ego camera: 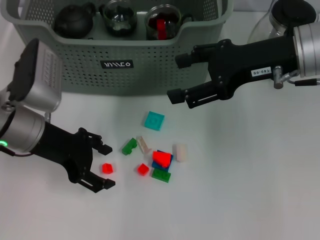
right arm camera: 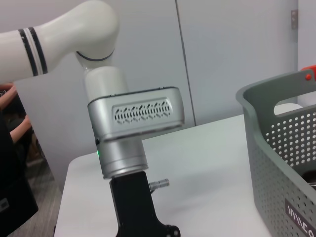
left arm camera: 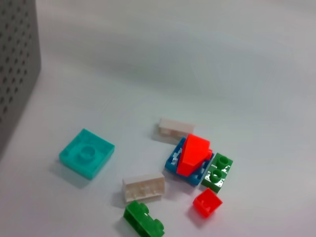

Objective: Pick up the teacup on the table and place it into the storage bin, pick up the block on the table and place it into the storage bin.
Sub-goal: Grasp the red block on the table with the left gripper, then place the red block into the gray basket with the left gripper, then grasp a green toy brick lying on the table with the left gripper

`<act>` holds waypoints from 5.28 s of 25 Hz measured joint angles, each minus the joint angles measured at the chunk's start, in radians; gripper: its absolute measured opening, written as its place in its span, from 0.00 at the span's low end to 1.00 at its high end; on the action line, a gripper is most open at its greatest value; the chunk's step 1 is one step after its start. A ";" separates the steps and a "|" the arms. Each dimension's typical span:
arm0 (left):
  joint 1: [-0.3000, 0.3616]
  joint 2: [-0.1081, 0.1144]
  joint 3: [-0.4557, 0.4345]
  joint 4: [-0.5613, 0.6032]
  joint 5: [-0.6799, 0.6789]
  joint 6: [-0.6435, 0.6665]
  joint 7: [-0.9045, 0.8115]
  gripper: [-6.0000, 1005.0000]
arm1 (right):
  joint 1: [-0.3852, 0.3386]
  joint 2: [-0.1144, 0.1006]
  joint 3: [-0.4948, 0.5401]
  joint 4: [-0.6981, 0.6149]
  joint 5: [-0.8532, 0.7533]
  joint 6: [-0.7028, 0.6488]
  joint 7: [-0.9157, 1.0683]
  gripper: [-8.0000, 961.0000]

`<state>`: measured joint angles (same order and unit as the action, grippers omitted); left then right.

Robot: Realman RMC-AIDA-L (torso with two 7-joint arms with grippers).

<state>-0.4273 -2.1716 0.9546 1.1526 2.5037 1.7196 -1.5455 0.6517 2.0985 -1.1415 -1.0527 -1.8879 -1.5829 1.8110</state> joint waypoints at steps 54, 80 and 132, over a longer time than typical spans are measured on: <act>0.008 -0.002 0.158 0.005 0.040 -0.118 -0.048 0.36 | 0.009 -0.002 0.000 0.036 -0.003 0.054 -0.003 0.98; -0.004 0.003 0.133 0.022 0.013 -0.067 -0.079 0.19 | 0.002 -0.002 0.002 0.042 -0.002 0.056 -0.016 0.98; -0.062 -0.001 0.253 0.581 -0.039 0.111 -0.331 0.93 | -0.016 -0.028 0.080 0.248 -0.095 -0.014 -0.168 0.98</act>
<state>-0.4892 -2.1726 1.2075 1.7335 2.4649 1.8302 -1.8767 0.6361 2.0701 -1.0620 -0.8047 -1.9834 -1.5965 1.6431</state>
